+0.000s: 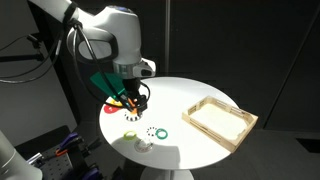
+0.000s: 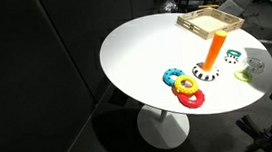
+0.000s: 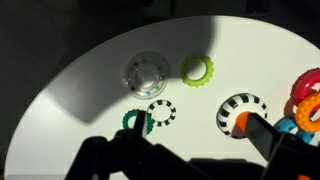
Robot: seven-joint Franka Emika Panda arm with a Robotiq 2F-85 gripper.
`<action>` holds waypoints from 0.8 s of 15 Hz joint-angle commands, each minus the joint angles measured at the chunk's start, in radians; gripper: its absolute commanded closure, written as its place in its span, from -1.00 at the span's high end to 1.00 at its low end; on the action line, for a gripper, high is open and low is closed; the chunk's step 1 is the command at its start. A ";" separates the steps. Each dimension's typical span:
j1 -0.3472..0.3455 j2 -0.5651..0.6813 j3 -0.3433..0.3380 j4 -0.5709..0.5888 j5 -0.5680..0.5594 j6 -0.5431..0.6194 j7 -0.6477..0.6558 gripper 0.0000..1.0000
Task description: Put the colorless ring around the orange rod
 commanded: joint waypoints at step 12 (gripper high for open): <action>-0.103 0.469 0.116 0.127 -0.068 0.269 -0.032 1.00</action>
